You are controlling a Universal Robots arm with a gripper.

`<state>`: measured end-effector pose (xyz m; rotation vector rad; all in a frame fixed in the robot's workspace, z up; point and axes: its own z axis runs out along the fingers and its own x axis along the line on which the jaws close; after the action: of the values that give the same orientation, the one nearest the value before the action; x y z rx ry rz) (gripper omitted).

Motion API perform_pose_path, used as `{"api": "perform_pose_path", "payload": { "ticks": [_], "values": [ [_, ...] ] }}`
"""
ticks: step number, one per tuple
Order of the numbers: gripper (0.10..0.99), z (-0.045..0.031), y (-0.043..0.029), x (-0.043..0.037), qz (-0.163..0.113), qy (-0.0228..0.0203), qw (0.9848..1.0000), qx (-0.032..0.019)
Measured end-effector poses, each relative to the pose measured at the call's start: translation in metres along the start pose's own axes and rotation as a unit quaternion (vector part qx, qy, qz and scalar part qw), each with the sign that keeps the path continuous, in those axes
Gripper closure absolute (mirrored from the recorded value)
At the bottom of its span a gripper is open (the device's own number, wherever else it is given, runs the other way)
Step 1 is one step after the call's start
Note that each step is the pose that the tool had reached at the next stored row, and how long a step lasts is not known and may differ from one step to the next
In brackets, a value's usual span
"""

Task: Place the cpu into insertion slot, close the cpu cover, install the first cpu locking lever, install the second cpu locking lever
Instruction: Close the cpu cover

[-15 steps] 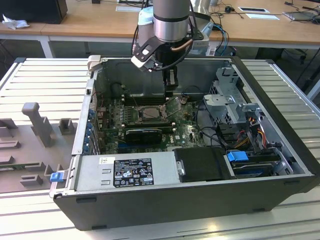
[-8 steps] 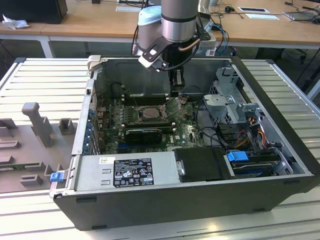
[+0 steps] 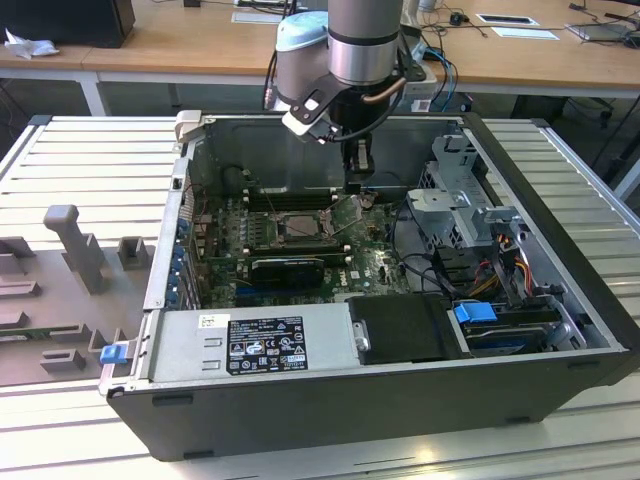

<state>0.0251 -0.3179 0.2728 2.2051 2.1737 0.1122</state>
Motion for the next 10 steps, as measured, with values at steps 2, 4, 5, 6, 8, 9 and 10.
{"api": "perform_pose_path", "payload": {
  "ticks": [2, 4, 5, 6, 8, 9, 10],
  "values": [
    [0.98, 0.0001, 0.0016, 0.0, 0.0, -0.0001, 1.0, 0.0],
    [0.98, 0.0003, 0.004, 0.0, 0.0, 0.0, 1.0, 0.0],
    [0.98, 0.0004, 0.0051, 0.0001, 0.0, 0.0, 1.0, 0.0001],
    [0.98, 0.0005, 0.0063, 0.0001, 0.0, 0.0, 1.0, 0.0002],
    [0.98, 0.001, 0.0097, 0.0001, 0.0, -0.0001, 1.0, 0.0005],
    [0.98, 0.0015, 0.0139, 0.0002, 0.0, 0.0, 1.0, 0.0012],
    [0.98, 0.0027, 0.0195, 0.0002, 0.0, -0.0002, 1.0, 0.0027]
  ]
}}
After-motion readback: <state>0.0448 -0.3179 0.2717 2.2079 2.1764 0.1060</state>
